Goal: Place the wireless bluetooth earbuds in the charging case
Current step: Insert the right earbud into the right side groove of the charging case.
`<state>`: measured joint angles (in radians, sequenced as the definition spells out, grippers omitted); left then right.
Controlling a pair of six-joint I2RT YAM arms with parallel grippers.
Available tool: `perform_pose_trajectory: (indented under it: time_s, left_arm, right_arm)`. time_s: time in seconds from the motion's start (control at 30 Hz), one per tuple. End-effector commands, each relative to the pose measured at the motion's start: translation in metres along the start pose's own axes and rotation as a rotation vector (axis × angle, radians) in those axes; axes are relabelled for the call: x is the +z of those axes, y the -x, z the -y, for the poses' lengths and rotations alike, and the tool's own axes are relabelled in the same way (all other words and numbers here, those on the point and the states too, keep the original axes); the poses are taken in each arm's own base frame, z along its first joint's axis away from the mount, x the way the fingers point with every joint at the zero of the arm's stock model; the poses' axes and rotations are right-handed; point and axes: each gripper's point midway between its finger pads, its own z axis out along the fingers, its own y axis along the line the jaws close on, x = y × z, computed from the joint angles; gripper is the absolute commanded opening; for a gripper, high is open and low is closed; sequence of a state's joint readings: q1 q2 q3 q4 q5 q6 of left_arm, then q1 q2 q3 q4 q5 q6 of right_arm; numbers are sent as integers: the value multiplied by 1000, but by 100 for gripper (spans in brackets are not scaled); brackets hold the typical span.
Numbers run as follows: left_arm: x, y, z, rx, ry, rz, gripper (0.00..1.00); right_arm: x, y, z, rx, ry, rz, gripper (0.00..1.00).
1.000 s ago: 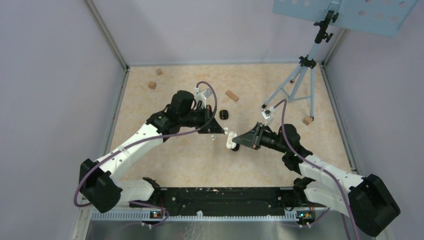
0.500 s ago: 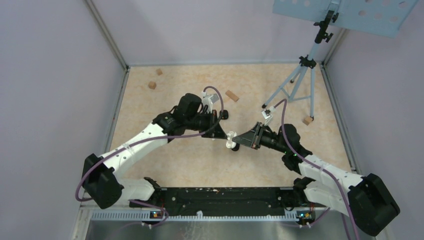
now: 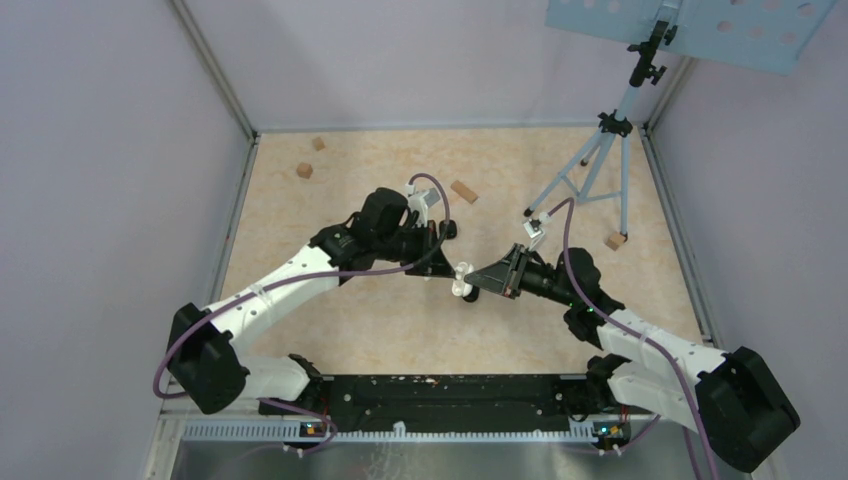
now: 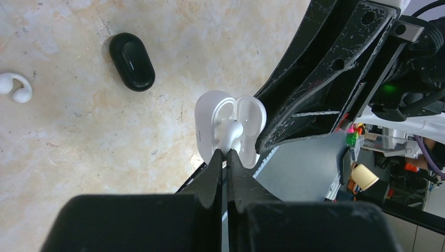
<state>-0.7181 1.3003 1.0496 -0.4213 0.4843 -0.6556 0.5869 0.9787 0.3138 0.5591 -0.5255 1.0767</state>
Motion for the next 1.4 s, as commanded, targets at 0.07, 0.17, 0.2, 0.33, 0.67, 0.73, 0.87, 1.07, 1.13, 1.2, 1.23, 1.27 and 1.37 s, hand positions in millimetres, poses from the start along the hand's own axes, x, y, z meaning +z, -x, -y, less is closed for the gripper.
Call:
perform_pose_trajectory:
  time_s: [0.07,0.17,0.2,0.33,0.67,0.73,0.87,1.07,1.13,1.2,1.23,1.27,1.37]
  left_arm:
    - [2,13,12,30,-27,43,0]
    - [3,15,13,29,-24,51,0]
    - [3,16,12,29,-20,55,0]
    - [2,17,13,28,-17,63,0]
    - [4,18,13,24,-14,64,0]
    - [4,19,13,32,-9,66,0]
    - [4,18,12,46,3,52,0]
    - [3,18,17,55,-17,44,11]
    - [2,20,21,64,-25,47,18]
    - [1,22,22,70,-29,49,24]
    - [0,22,23,71,-29,51,25]
    - [0,23,24,73,-30,55,25]
    - [-1,24,26,74,-34,59,25]
  right_arm:
    - [1,4,-18,-35,71,14,0]
    - [2,3,-19,-35,74,13,0]
    - [2,2,-19,-34,74,13,0]
    - [2,0,-20,-34,75,10,0]
    - [3,-2,-21,-27,76,12,0]
    - [3,-2,-20,-26,77,15,0]
    - [2,-3,-18,-21,72,16,0]
    - [1,-4,-17,-18,67,16,0]
    - [1,-4,-16,-17,67,18,0]
    - [1,-5,-16,-16,68,17,0]
    - [1,-4,-16,-15,68,18,0]
    - [1,-5,-16,-16,67,18,0]
    - [1,-6,-14,-11,62,15,0]
